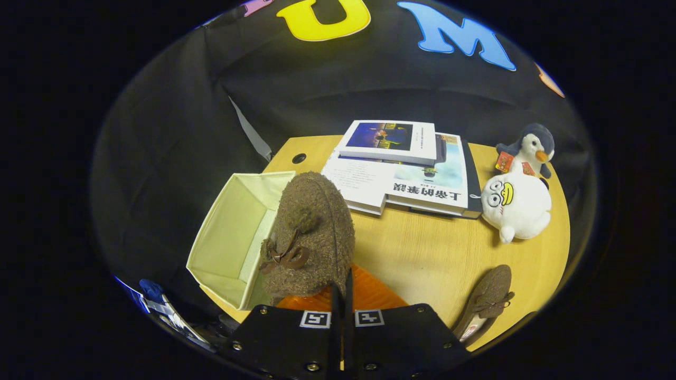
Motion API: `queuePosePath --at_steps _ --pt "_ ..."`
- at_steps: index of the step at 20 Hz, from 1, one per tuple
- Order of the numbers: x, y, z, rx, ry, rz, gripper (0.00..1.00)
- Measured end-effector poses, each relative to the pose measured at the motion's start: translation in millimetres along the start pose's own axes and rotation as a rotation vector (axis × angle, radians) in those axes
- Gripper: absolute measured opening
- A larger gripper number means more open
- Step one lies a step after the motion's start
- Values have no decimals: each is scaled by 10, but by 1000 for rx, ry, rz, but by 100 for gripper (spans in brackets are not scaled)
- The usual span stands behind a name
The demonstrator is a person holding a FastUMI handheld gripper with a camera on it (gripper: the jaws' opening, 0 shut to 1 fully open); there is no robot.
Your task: Open the storage box then place both shoes into the box .Put the left shoe in first, then the right shoe, with the right side of both shoes facing outward in a uniform manner.
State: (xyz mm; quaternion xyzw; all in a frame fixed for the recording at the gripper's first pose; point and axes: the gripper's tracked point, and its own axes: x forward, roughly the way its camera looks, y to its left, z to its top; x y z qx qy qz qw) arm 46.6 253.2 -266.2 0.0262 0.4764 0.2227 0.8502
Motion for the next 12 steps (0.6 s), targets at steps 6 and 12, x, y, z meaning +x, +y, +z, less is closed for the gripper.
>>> queuePosePath --at_steps 6,12 --pt "-71 388 241 -19 -9 61 2" --pt "-84 747 445 -36 -28 110 2"
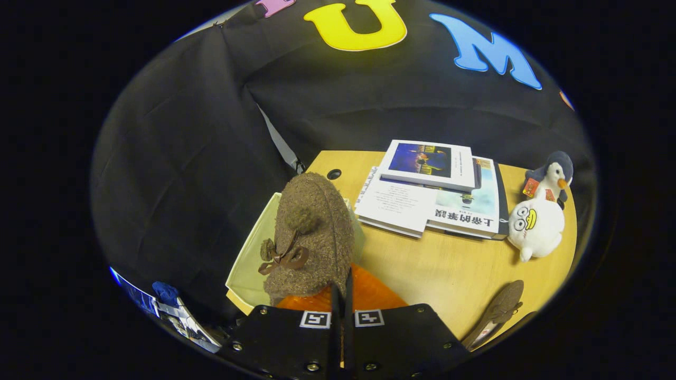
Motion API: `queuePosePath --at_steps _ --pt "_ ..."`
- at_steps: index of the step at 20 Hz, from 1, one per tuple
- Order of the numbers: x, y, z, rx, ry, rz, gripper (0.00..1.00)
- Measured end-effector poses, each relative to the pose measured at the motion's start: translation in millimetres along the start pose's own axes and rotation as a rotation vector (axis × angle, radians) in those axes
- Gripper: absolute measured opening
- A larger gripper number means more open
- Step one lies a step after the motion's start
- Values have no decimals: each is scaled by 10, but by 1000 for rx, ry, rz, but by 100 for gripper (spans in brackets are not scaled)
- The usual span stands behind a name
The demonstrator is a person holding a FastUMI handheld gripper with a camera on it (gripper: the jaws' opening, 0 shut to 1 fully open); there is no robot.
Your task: Open the storage box then place both shoes into the box .Put the left shoe in first, then the right shoe, with the right side of both shoes facing outward in a uniform manner.
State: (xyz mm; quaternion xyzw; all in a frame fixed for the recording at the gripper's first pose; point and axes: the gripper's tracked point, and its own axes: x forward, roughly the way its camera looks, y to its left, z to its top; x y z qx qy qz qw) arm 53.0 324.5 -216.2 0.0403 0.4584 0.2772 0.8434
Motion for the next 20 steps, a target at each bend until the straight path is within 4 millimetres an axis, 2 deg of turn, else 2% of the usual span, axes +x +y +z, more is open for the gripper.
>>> queuePosePath --at_steps 5,9,15,20 --pt "149 329 150 -32 0 34 2" --pt "329 559 182 -38 22 52 2" --pt "697 805 88 -15 75 45 2" --pt "1064 895 -58 16 136 8 2"
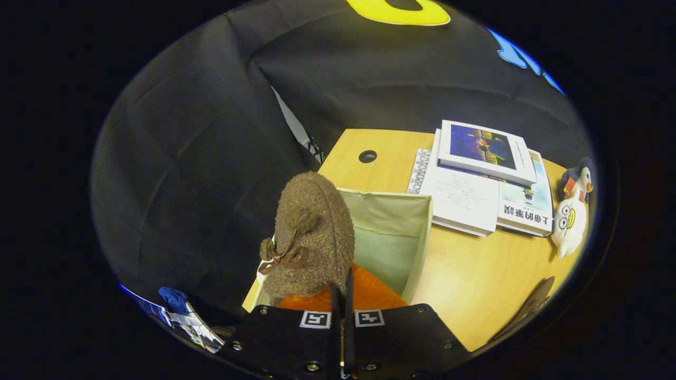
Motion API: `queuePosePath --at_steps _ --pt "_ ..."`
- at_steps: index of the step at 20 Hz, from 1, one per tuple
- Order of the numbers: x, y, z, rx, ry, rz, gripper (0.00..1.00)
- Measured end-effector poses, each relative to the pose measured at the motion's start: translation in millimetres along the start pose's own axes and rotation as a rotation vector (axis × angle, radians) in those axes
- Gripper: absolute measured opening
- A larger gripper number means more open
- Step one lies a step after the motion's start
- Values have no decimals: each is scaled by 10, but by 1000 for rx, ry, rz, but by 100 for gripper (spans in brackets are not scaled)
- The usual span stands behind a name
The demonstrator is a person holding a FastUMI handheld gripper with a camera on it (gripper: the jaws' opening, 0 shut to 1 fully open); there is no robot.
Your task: Open the storage box then place both shoes into the box .Put the left shoe in first, then the right shoe, with the right side of both shoes facing outward in a uniform manner.
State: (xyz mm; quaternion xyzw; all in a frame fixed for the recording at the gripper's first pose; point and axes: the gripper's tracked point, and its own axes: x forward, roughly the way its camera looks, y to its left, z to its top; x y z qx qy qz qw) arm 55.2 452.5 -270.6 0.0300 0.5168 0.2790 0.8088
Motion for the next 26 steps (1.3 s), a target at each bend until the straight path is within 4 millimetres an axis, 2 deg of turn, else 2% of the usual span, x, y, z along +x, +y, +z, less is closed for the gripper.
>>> queuePosePath --at_steps 7,11,13,17,18,26 --pt "401 -37 -154 83 74 -78 3" --pt "501 53 -163 77 89 -50 7" --pt "476 67 -202 73 96 -44 23" --pt "317 -30 -111 15 76 -54 90" --pt "276 -30 -93 21 67 -47 95" --pt "-316 -221 98 1 8 3 95"
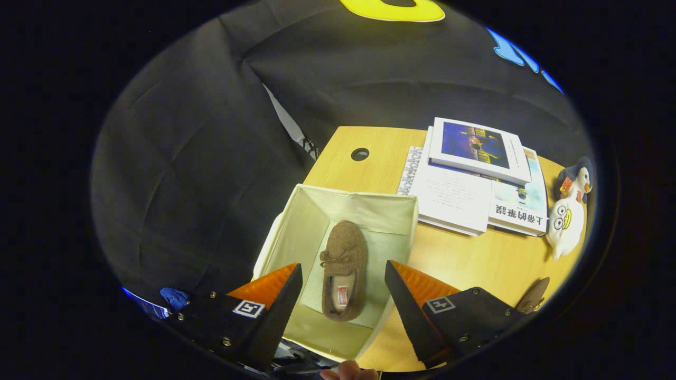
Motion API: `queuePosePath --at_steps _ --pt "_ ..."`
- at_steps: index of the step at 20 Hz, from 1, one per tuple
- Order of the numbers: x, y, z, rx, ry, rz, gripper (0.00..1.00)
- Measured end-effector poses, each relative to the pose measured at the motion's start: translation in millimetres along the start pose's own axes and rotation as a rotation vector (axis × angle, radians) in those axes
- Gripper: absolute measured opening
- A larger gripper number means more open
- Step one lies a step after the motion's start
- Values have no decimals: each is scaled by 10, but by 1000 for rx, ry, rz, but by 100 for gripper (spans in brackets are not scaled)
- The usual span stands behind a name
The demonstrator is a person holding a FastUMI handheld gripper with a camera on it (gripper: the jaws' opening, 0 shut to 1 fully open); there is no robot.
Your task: Open the storage box then place both shoes into the box .Put the left shoe in first, then the right shoe, with the right side of both shoes facing outward in a uniform manner.
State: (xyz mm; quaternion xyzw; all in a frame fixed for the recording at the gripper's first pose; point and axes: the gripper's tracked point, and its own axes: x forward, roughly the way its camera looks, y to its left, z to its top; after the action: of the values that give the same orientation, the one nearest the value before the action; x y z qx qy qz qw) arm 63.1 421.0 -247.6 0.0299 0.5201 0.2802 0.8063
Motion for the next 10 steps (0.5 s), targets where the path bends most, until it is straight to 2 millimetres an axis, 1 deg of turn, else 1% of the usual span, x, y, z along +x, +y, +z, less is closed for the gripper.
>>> queuePosePath --at_steps 3,5,10 --pt "-208 -140 7 -12 -28 9 95" --pt "-346 -247 -30 -22 -43 13 95" --pt "-595 -527 -97 -6 -95 34 95"
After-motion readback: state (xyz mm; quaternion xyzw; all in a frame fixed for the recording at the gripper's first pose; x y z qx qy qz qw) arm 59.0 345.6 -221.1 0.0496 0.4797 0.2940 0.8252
